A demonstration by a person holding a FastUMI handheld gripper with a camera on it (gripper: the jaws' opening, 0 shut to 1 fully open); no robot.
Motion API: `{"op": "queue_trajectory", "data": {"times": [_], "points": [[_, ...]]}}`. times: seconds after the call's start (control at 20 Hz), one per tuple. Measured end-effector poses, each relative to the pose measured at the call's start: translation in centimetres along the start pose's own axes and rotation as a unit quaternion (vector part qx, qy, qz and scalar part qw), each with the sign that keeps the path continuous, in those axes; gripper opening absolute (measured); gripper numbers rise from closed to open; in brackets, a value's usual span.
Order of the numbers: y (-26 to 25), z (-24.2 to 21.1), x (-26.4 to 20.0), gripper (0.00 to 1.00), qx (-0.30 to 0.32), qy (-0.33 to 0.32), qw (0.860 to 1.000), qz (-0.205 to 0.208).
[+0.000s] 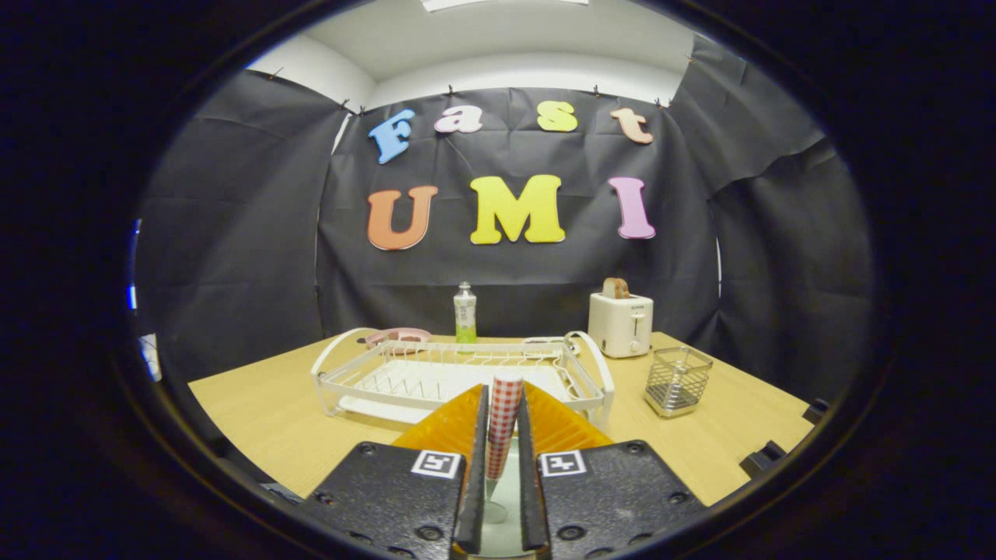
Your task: Take the plate from the dish rack, then take the spoon from the basket and place it into the plate.
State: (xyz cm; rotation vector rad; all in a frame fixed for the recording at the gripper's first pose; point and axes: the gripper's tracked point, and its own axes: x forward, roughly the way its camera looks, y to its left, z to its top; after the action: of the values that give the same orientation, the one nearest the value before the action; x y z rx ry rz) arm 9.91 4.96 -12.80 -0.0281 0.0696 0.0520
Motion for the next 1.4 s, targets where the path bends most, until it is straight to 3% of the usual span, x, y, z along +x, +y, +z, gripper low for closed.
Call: {"op": "queue_trajectory", "data": {"times": [0.55, 0.9, 1.1, 1.4], "points": [[-5.7, 4.7, -4.2, 1.0, 0.001, 0.003, 0.999, -0.036], [-9.3, 8.2, -8.4, 1.0, 0.014, -0.011, 0.999, -0.046], [-11.5, 8.7, -10.3, 1.0, -0.002, -0.009, 0.998, -0.064], [-12.7, 8.7, -11.9, 1.0, -0.007, -0.013, 0.998, -0.059]]}}
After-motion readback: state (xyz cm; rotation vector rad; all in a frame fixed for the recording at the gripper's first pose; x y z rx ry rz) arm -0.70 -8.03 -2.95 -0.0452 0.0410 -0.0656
